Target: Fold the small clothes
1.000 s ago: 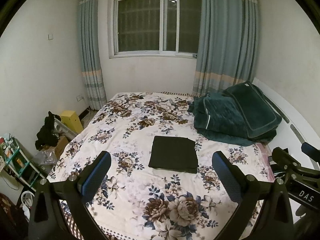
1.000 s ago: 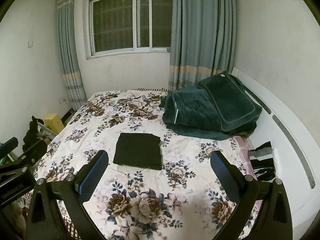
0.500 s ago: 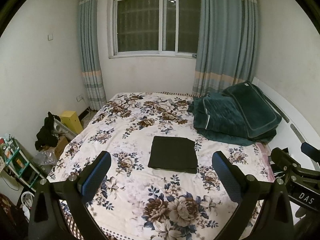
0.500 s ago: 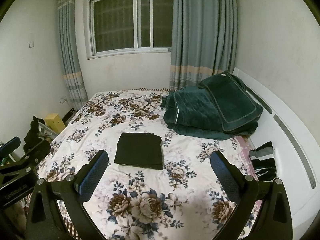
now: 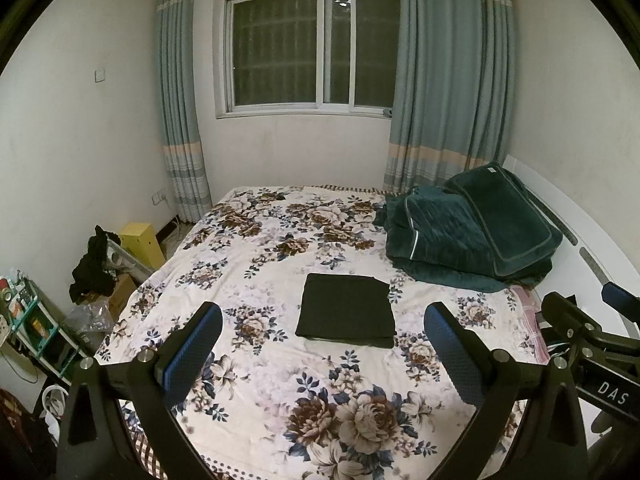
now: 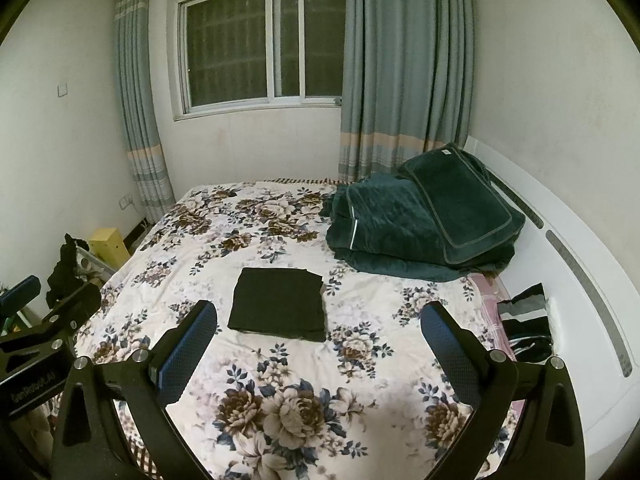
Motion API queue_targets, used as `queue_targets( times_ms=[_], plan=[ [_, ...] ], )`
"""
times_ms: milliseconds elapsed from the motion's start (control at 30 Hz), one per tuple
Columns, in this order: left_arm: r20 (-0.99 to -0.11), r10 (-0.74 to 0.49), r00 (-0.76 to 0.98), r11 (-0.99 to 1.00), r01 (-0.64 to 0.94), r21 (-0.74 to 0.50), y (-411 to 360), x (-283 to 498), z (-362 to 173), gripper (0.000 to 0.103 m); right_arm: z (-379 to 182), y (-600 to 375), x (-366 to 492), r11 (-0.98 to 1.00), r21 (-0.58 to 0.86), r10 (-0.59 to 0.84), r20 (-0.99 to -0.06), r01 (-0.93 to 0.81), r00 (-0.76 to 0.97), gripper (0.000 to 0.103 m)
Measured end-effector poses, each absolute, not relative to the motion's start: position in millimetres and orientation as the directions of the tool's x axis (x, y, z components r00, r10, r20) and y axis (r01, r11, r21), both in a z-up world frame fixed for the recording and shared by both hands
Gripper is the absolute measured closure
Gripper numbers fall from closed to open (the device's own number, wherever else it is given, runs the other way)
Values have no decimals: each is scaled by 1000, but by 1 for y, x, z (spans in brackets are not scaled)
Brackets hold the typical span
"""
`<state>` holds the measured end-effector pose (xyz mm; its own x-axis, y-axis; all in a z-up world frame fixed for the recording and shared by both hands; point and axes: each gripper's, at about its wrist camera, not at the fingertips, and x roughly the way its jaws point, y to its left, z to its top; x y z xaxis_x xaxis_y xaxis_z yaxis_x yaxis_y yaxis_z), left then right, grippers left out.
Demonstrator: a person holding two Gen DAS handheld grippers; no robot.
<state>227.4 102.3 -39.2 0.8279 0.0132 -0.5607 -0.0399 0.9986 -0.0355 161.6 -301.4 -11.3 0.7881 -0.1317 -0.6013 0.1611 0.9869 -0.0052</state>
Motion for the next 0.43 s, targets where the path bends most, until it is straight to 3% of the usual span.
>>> queue_targets(
  times_ms=[433],
  plan=[
    [-539,26,842,999,-46,-24,106,231,-34,0,-11,-296,164,986,-11,-139,-597,166,790,0]
  ],
)
